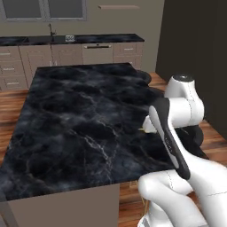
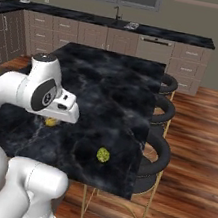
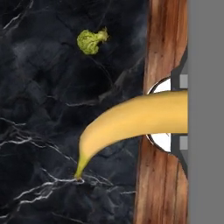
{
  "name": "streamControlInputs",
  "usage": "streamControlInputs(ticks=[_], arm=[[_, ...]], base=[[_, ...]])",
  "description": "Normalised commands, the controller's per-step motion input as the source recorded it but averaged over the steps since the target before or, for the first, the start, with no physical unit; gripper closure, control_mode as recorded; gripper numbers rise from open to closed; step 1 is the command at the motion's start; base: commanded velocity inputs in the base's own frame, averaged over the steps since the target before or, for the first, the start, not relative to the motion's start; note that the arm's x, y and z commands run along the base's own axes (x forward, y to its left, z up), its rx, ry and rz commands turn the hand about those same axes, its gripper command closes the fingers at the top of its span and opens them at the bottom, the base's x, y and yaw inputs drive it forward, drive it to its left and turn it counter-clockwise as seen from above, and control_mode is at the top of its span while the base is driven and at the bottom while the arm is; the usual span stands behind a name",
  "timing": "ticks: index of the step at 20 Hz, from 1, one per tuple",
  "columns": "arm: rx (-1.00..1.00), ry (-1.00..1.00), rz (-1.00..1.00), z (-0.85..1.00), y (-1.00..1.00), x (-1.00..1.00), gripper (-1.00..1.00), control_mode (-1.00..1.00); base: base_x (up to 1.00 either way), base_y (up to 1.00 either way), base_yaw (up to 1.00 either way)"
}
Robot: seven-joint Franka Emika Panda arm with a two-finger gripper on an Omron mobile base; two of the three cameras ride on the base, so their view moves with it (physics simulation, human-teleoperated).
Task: Open the fridge, remove the banana, broccoli, and chicken drumstick, and place them on any counter.
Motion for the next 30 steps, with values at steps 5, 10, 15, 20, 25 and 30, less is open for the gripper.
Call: streamControlInputs(ticks=[5, 10, 15, 20, 25, 30], arm=[[-0.01, 0.0, -0.16, -0.63, -0.06, 0.76, 1.0, -1.0], [0.0, 0.0, -0.1, -0.62, -0.11, 0.53, 1.0, -1.0], [0.0, 0.0, -0.05, -0.42, -0.22, 0.14, 1.0, -1.0], [0.0, 0.0, -0.03, -0.29, -0.12, 0.0, 1.0, -1.0], [0.0, 0.0, -0.03, -0.48, -0.05, 0.1, 1.0, -1.0], [0.0, 0.0, -0.03, -0.41, -0.05, 0.1, 1.0, -1.0]], base=[[0.0, 0.0, 0.0], [0.0, 0.0, 0.0], [0.0, 0.0, 0.0], [0.0, 0.0, 0.0], [0.0, 0.0, 0.0], [0.0, 0.0, 0.0]])
